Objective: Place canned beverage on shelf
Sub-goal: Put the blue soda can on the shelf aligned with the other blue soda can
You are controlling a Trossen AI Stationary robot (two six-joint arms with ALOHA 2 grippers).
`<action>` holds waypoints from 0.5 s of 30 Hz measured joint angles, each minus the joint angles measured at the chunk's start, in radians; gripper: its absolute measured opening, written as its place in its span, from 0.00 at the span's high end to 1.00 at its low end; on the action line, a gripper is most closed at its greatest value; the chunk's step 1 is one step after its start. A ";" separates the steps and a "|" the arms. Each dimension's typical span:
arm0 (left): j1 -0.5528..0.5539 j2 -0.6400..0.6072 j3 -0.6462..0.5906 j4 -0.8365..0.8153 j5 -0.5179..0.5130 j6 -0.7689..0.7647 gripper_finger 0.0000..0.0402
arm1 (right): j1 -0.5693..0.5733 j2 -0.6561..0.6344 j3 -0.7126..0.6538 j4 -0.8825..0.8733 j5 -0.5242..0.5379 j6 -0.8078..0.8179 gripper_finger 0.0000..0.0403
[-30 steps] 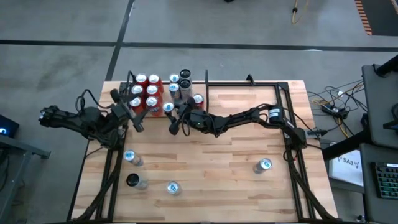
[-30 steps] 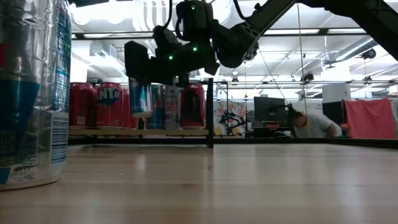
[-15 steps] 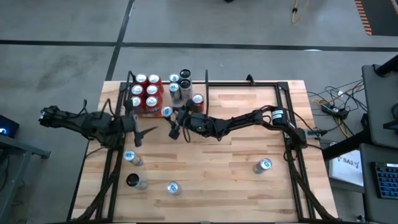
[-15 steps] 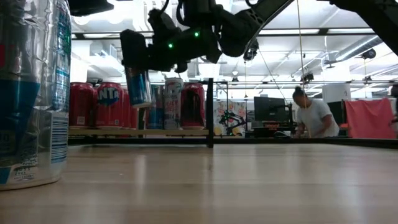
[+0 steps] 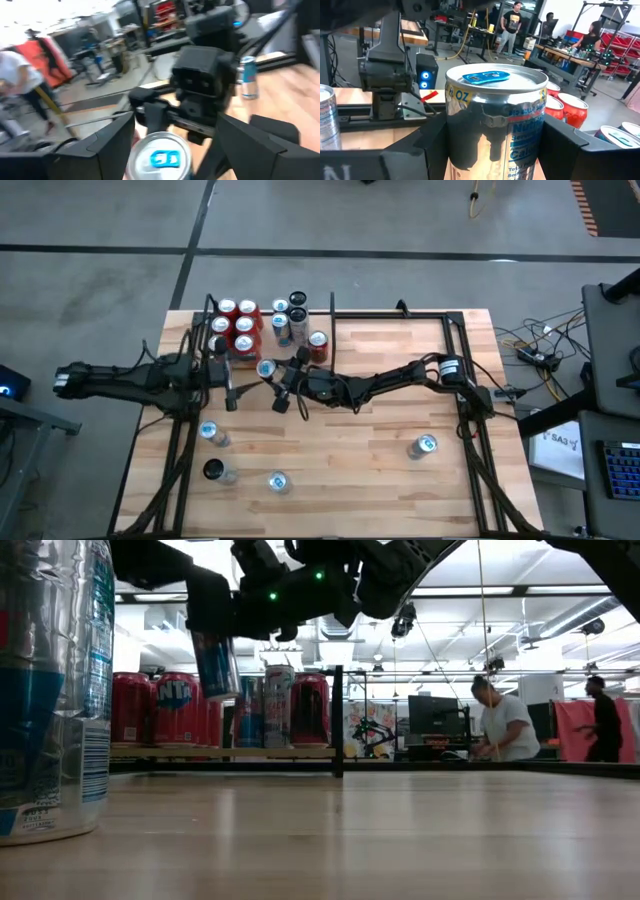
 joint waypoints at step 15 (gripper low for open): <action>0.146 0.164 -0.003 0.063 0.121 -0.029 0.33 | 0.000 0.000 0.000 -0.005 0.000 -0.008 0.45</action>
